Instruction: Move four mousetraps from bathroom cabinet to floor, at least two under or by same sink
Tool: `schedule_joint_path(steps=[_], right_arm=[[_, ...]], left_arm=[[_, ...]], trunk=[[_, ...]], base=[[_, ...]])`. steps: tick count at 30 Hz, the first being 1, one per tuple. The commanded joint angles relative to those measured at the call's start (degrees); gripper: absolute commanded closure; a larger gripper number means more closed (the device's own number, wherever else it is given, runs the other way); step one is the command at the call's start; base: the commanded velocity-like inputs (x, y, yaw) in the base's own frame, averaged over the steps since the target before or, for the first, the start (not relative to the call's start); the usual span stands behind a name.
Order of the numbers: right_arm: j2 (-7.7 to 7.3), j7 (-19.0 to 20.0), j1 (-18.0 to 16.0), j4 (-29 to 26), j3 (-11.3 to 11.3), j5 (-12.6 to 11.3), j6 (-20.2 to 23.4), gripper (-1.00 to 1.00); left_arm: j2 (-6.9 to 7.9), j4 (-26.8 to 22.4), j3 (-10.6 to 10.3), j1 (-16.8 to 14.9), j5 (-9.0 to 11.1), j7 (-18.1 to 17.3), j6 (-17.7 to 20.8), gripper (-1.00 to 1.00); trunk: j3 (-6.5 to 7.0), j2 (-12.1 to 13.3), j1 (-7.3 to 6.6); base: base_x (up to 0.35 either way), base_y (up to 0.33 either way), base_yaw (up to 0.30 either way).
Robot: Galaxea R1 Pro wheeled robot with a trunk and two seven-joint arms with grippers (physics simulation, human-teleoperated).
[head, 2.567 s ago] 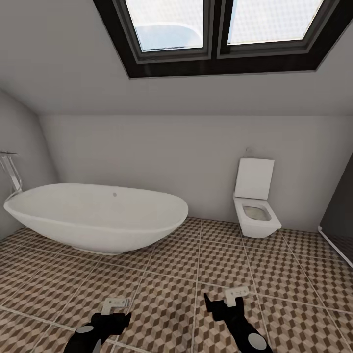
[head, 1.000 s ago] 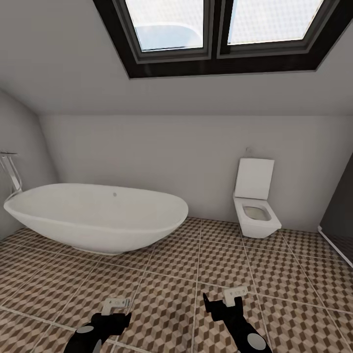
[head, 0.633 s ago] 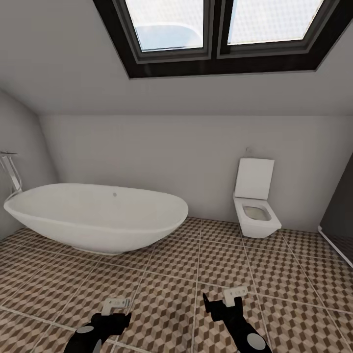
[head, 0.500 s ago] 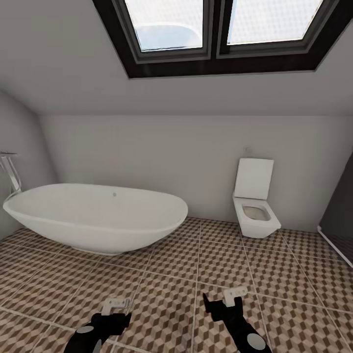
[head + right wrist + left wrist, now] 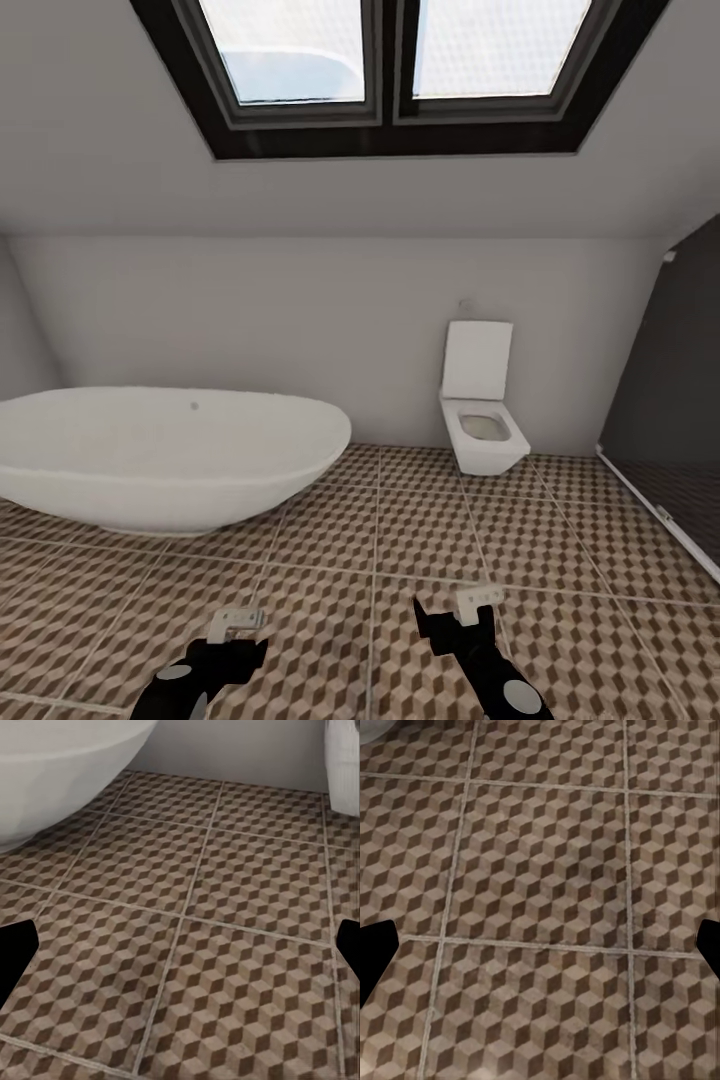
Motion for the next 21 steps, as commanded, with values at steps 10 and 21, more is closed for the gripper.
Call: schedule_joint_path(steps=[10,21], right_arm=[[-0.01,-0.2,0.0,-0.1,0.1,0.0,0.3,-1.00],[-0.01,-0.2,0.0,-0.1,0.1,0.0,0.3,-1.00]], left_arm=[[-0.03,-0.1,0.0,0.0,0.1,0.1,0.3,-1.00],[0.00,-0.1,0.0,0.0,0.1,0.1,0.3,-1.00]], trunk=[[-0.04,0.0,0.00],[-0.04,0.0,0.00]], base=[[0.000,0.000,-0.228],[0.000,0.000,-0.207]])
